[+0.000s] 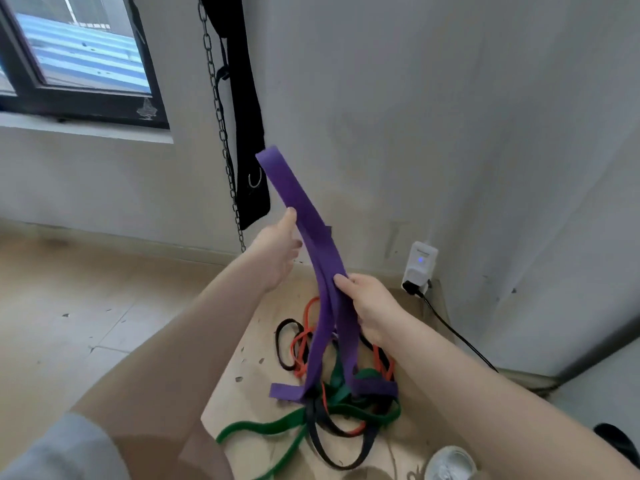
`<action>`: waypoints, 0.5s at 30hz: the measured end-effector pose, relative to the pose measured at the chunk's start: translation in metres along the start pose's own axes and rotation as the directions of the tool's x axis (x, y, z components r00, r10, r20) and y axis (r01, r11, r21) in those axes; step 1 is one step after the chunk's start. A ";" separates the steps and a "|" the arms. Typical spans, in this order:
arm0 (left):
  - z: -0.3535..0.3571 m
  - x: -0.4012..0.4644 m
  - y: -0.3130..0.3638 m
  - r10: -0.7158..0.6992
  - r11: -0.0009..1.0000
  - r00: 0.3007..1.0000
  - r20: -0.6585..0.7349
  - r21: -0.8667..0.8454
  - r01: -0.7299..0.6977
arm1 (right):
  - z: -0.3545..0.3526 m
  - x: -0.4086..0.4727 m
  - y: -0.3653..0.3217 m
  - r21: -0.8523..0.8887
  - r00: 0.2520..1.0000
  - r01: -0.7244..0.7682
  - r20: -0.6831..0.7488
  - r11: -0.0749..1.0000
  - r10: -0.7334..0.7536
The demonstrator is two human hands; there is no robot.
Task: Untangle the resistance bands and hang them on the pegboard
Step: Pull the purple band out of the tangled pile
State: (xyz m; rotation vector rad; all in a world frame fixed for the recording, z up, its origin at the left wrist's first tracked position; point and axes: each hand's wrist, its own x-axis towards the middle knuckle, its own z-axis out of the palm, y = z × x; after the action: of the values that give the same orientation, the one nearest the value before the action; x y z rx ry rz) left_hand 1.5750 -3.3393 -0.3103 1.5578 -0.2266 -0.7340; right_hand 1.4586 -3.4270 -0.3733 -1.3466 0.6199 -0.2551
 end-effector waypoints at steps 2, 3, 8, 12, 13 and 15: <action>-0.002 -0.007 -0.043 -0.117 0.978 0.991 0.062 0.180 0.104 | 0.004 0.010 0.004 0.105 0.992 -0.069 -0.094 0.992 0.079; -0.001 -0.012 -0.064 -0.121 0.967 0.986 0.111 0.239 0.091 | 0.007 0.014 0.005 0.139 0.988 -0.084 -0.118 0.987 0.101; 0.008 -0.016 -0.120 0.172 0.953 0.983 0.056 0.244 -0.181 | 0.017 0.032 0.003 0.280 0.952 -0.115 -0.242 0.953 0.186; 0.011 -0.008 -0.113 0.306 0.936 0.951 0.039 0.169 -0.308 | 0.012 0.047 -0.006 0.348 0.957 -0.001 -0.273 0.937 0.103; 0.011 -0.006 -0.111 0.325 0.934 0.946 0.006 0.154 -0.322 | 0.011 0.048 -0.006 0.365 0.969 0.007 -0.231 0.931 0.083; 0.010 0.001 -0.108 0.343 0.934 0.937 -0.070 0.129 -0.332 | 0.010 0.048 -0.005 0.381 0.997 0.006 -0.077 0.924 0.025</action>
State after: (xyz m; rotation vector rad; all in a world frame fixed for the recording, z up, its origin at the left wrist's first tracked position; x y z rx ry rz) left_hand 1.5398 -3.3320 -0.4126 1.6042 -0.4634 -0.3828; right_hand 1.5047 -3.4443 -0.3809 -0.9601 0.6077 -0.4029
